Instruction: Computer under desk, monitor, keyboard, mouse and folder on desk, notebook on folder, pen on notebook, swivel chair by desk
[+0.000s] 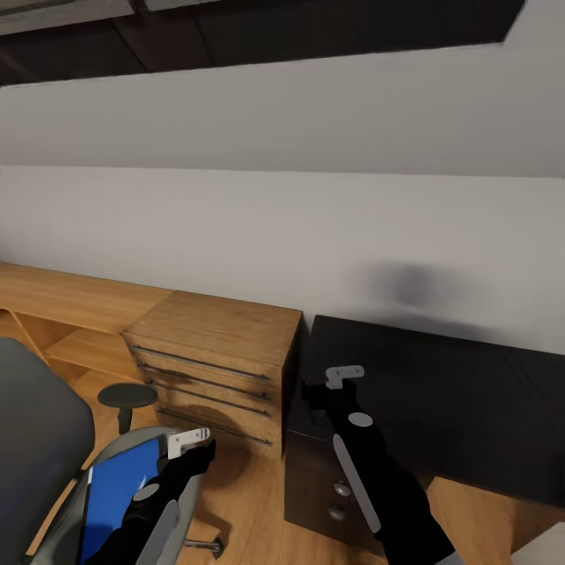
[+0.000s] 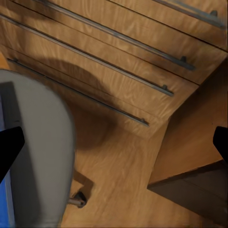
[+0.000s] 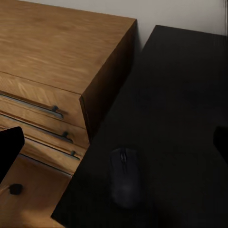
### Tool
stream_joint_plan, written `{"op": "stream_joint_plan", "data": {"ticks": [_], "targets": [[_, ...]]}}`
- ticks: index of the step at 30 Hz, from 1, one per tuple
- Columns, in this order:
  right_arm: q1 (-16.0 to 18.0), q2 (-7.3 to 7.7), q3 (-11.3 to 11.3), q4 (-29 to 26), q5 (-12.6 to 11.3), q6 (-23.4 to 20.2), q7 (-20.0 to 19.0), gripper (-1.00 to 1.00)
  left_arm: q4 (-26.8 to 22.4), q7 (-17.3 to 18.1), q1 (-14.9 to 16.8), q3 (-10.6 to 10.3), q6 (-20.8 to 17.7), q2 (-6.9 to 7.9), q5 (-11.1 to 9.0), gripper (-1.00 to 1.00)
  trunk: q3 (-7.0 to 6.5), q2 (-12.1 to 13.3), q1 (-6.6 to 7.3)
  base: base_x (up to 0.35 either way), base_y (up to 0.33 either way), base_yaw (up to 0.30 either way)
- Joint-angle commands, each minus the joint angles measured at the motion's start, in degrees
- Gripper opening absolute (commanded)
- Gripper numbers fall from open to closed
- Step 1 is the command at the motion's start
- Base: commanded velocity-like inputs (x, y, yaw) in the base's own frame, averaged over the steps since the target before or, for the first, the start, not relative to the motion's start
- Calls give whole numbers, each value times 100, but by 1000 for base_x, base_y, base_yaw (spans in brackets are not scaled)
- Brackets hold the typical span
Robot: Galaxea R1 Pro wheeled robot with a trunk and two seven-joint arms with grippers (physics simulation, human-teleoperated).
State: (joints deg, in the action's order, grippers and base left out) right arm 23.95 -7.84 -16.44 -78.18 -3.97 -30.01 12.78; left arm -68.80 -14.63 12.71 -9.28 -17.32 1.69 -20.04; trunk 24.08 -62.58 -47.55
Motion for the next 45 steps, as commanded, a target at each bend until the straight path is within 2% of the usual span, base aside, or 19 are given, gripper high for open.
{"op": "stream_joint_plan", "data": {"ticks": [1, 14, 35, 39, 41, 45], "targets": [[5, 2, -16, -5, -42, -23, 50, 100, -11, -58, 4, -21, -17, 7, -61, 100, 7, -5, 3, -288, -167, 0], [5, 5, -34, -4, -42, -23, 50, 100, -11, -58, 4, -16, -17, 9, -62, 100, 7, -5, 3, -304, -124, 0], [5, 8, -36, 42, -36, 3, 40, 100, 1, -58, 4, -11, -17, 7, -56, 100, 7, -5, 3, -335, 42, 0], [5, 3, -54, 774, -15, 498, 20, 100, 126, -58, 4, -12, -14, 7, -56, 100, 7, -5, 3, -336, 3, 0], [5, 4, -63, 1157, 2, 996, 26, 100, 258, -58, 4, -12, -8, 7, -54, 100, 7, -5, 3, -317, 2, 0], [2, 21, -117, 1629, 12, 1574, 38, 100, 583, -66, 4, -12, 12, 11, -53, 100, 7, -5, 3, -186, 1, 0]]}}
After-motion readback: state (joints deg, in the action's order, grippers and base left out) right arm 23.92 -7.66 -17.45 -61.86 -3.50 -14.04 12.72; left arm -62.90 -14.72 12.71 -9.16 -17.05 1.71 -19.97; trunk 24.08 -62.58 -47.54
